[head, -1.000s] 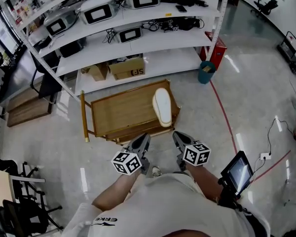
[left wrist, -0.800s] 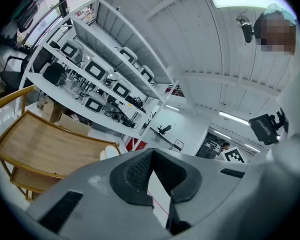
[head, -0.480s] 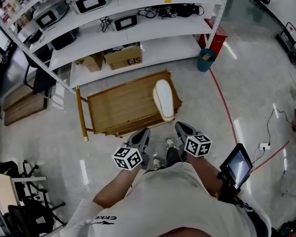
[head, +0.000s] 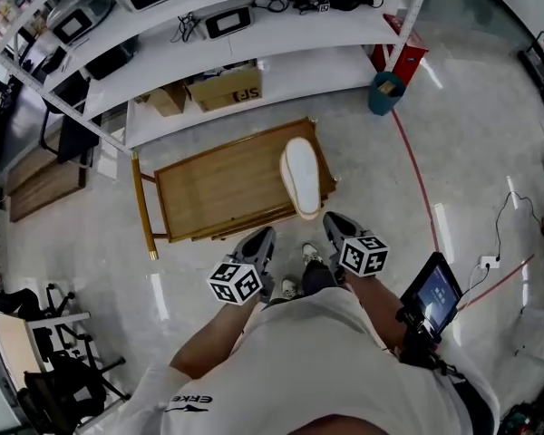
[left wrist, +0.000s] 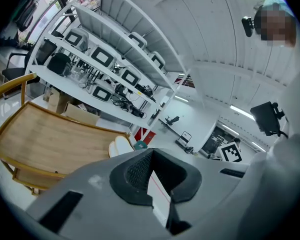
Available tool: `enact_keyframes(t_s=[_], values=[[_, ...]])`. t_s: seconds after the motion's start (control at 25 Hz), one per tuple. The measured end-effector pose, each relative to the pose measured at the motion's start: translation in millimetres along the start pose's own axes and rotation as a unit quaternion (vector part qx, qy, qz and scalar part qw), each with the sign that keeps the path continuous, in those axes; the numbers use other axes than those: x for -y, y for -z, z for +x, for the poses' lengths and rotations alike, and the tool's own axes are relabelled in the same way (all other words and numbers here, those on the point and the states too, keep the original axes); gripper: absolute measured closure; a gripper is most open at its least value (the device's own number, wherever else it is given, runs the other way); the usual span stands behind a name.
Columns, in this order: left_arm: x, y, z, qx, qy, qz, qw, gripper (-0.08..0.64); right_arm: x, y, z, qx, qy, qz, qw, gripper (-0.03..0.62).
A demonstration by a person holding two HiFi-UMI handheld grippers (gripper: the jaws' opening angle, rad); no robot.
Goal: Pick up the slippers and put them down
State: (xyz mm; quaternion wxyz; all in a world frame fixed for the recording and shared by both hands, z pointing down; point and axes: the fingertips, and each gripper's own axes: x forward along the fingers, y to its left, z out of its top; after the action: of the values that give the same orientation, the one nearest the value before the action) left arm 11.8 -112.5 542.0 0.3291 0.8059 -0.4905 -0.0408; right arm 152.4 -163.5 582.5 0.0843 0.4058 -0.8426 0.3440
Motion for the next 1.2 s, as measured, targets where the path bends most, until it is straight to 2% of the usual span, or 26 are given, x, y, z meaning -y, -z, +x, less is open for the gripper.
enact_keyframes(t_s=[0.36, 0.48, 0.68, 0.92, 1.2], values=[[-25, 14, 37, -0.039, -0.025, -0.007, 0.9989, 0.557, 38, 18, 39, -0.045, -0.015, 0.012, 0.999, 0.578], [-31, 21, 46, -0.053, -0.030, -0.011, 0.9981, 0.557, 46, 28, 52, -0.061, -0.020, 0.013, 0.998, 0.515], [-40, 34, 54, -0.077, -0.036, -0.015, 0.9963, 0.557, 63, 47, 70, -0.086, -0.018, 0.023, 0.996, 0.455], [-49, 45, 63, -0.101, -0.043, -0.015, 0.9939, 0.557, 85, 72, 87, -0.113, -0.023, 0.080, 0.990, 0.389], [-60, 54, 68, -0.117, -0.051, -0.013, 0.9918, 0.557, 96, 90, 106, -0.123, -0.038, 0.132, 0.983, 0.360]])
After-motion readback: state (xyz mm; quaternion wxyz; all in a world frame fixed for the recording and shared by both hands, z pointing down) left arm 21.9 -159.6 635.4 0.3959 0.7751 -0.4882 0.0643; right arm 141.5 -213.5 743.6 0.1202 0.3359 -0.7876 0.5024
